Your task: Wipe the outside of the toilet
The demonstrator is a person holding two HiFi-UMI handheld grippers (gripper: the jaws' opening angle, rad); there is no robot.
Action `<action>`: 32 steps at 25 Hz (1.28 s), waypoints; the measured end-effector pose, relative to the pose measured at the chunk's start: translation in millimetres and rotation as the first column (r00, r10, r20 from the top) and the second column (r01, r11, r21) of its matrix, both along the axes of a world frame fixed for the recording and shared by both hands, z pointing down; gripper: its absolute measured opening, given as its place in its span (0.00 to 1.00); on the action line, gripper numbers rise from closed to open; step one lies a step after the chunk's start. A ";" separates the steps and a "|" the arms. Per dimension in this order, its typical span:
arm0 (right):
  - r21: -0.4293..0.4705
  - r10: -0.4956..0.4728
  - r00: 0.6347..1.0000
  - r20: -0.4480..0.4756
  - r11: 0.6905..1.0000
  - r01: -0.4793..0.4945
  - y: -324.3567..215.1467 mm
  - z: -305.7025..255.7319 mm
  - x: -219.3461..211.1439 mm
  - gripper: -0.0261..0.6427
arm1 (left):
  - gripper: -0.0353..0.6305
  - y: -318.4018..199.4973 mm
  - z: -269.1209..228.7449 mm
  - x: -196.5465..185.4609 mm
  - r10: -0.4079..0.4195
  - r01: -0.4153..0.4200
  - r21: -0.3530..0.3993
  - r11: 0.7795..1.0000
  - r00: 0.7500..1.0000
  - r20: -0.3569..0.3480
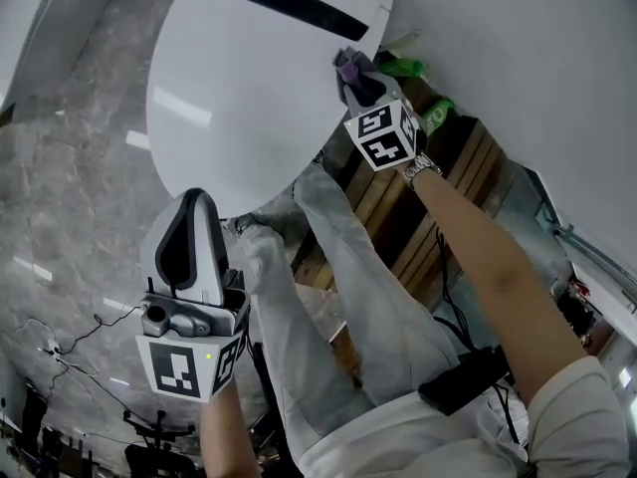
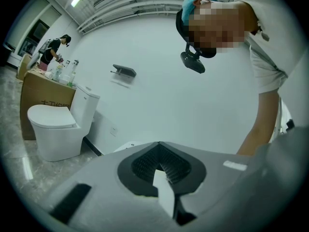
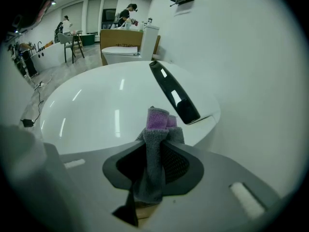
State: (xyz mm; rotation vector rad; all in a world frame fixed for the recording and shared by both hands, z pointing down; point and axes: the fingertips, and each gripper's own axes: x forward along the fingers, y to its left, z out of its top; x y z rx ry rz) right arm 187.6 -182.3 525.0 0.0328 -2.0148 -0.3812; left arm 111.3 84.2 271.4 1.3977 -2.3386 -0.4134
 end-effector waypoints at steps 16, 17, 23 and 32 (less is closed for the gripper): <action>-0.180 -0.152 0.985 -0.078 0.974 0.136 232.8 33.6 58.2 0.17 | 0.06 81.5 6.4 27.8 0.004 -0.004 0.016 1.000 1.000 -0.008; -0.192 -0.157 0.984 -0.079 0.971 0.140 245.4 35.1 58.0 0.17 | 0.06 86.1 6.3 26.4 -0.003 0.003 0.017 1.000 1.000 -0.007; -0.278 -0.245 0.966 -0.081 0.936 0.214 314.5 41.4 48.3 0.17 | 0.06 110.9 6.6 17.6 -0.062 0.062 0.013 0.998 0.998 -0.007; -0.429 -0.436 0.897 -0.069 0.825 0.368 382.0 42.9 33.0 0.17 | 0.06 108.2 9.9 8.5 -0.107 0.106 -0.028 0.994 0.994 -0.012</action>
